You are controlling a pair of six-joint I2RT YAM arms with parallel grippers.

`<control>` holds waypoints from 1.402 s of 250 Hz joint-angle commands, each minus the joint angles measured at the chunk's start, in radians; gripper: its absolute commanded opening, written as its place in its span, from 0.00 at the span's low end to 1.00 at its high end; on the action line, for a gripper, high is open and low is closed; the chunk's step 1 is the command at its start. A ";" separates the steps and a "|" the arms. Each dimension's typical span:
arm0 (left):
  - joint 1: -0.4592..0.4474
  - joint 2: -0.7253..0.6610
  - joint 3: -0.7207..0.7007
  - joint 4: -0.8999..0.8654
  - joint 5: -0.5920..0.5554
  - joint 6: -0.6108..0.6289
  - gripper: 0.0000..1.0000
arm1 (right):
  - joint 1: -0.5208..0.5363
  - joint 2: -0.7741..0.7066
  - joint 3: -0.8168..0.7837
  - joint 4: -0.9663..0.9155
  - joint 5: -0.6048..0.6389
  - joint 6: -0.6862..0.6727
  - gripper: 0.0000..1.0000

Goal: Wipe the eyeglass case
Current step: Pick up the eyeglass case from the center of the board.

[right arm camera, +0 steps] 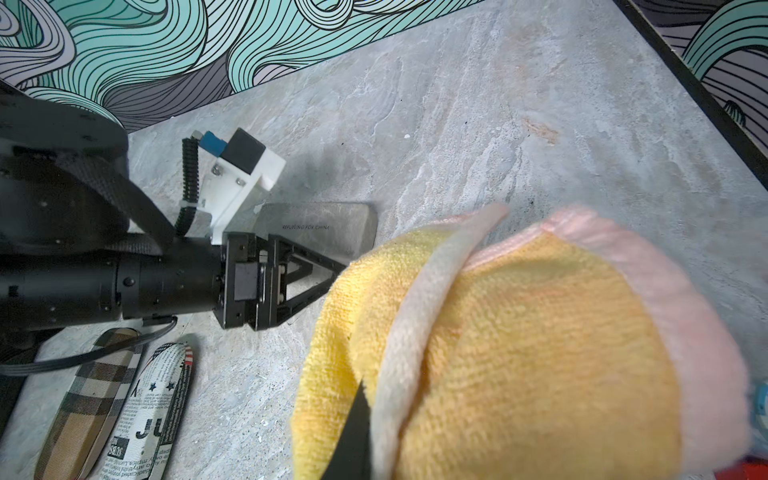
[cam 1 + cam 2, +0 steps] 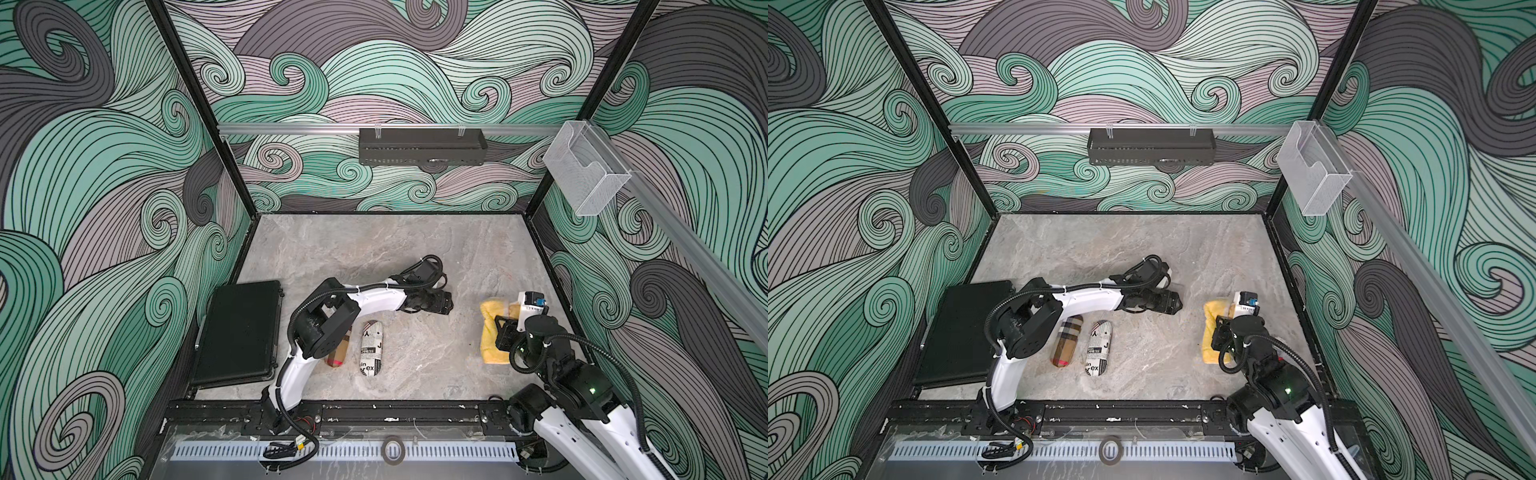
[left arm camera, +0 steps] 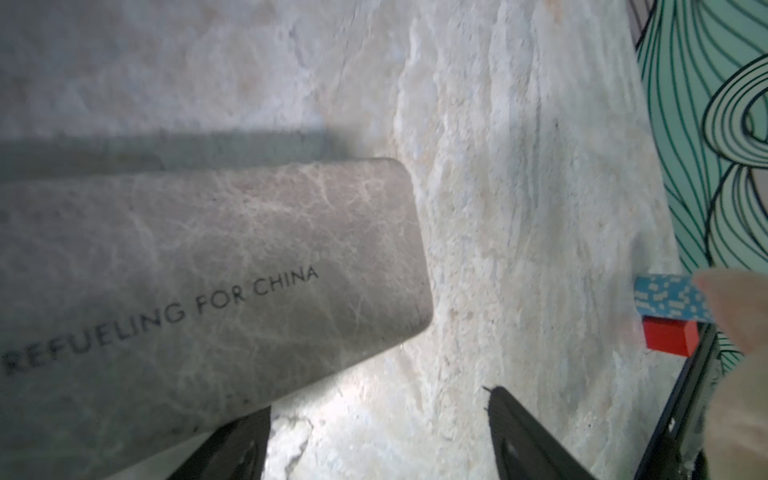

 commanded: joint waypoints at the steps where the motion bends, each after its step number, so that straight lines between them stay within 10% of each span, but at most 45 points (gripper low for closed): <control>1: 0.050 0.024 0.106 -0.033 0.019 0.094 0.81 | 0.000 0.007 0.011 -0.011 0.033 0.012 0.00; 164: 0.204 0.095 0.364 -0.447 0.076 0.629 0.93 | 0.000 0.033 -0.004 0.042 -0.057 -0.027 0.00; 351: 0.214 0.219 0.431 -0.548 0.123 0.755 0.84 | 0.001 0.059 -0.013 0.060 -0.101 -0.041 0.00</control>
